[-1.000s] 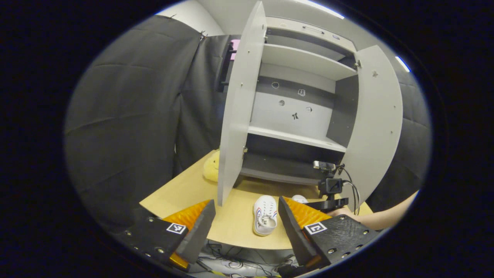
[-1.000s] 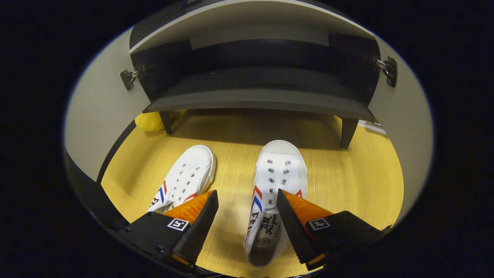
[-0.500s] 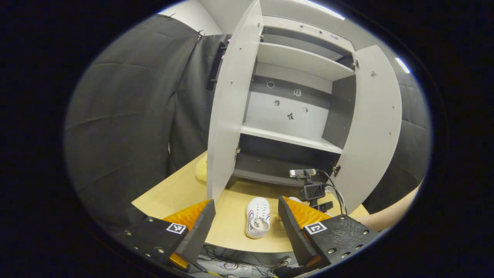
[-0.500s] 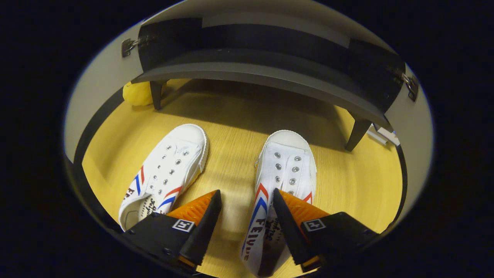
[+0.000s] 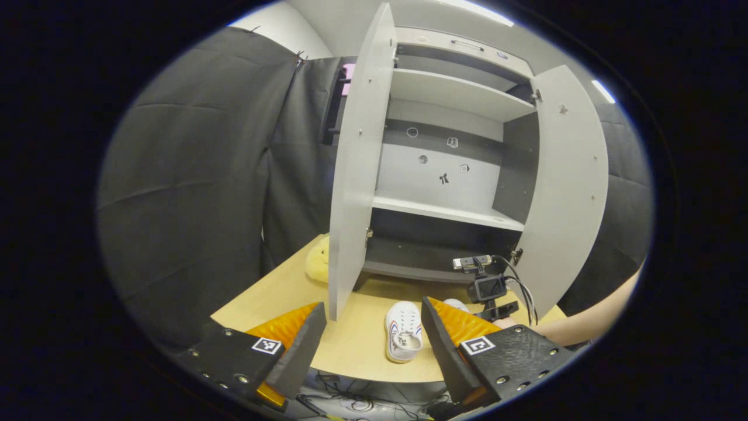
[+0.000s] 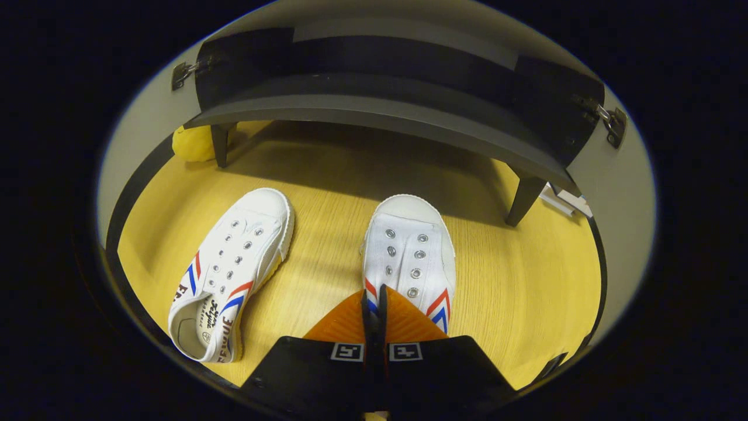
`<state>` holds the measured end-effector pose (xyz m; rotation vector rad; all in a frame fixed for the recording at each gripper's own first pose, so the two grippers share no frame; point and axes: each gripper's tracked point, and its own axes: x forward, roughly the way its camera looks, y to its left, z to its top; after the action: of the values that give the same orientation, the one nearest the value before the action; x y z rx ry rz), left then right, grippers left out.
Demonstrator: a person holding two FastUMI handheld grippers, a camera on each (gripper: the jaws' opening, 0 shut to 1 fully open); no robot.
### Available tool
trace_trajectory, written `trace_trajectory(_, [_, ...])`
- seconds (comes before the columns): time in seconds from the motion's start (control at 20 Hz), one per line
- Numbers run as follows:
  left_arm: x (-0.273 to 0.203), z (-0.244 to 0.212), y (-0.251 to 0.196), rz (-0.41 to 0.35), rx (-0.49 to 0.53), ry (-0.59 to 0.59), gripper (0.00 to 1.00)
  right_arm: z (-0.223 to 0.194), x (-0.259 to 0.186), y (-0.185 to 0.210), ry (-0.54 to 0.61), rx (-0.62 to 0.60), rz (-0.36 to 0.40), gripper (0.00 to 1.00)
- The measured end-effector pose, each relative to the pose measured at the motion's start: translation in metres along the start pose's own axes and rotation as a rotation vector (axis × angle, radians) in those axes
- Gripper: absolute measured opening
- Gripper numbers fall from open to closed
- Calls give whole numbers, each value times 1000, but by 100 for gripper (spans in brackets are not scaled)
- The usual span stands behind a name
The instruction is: Grab one shoe with the right hand and put it into the shoe cabinet, grab the other shoe with the left hand and put it into the shoe cabinet; then close the right door with the right hand and the left door with the left hand.
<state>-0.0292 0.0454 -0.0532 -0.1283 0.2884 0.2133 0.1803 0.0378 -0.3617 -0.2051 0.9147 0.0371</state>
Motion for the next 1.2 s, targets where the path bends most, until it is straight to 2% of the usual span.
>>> trace_trajectory(0.1, [-1,2,-2,-14,7,-7,95,3,-5,-5,-19,7,11,2])
trace_trajectory(0.3, [0,6,6,-20,82,-30,92,15,-38,-12,-61,102,58,1])
trace_trajectory(0.35, [0,7,5,-32,91,-31,94,17,-45,-15,-81,113,54,2])
trace_trajectory(0.4, [-1,8,3,-43,97,-36,92,21,-53,-18,-101,116,51,2])
trace_trajectory(0.55, [0,11,0,-67,108,-55,94,35,-79,-22,-160,105,72,1])
trace_trajectory(0.65, [0,14,-2,-81,120,-66,92,48,-98,-28,-202,106,71,1])
trace_trajectory(0.8, [2,19,4,-80,162,-92,92,73,-133,-31,-295,141,76,1])
trace_trajectory(0.85, [2,21,3,-87,163,-96,94,81,-146,-31,-333,149,79,1])
trace_trajectory(1.0, [2,22,-3,-112,159,-107,92,110,-193,-27,-460,164,110,1])
trace_trajectory(1.2, [5,24,-4,-118,157,-115,92,156,-245,-23,-579,137,139,0])
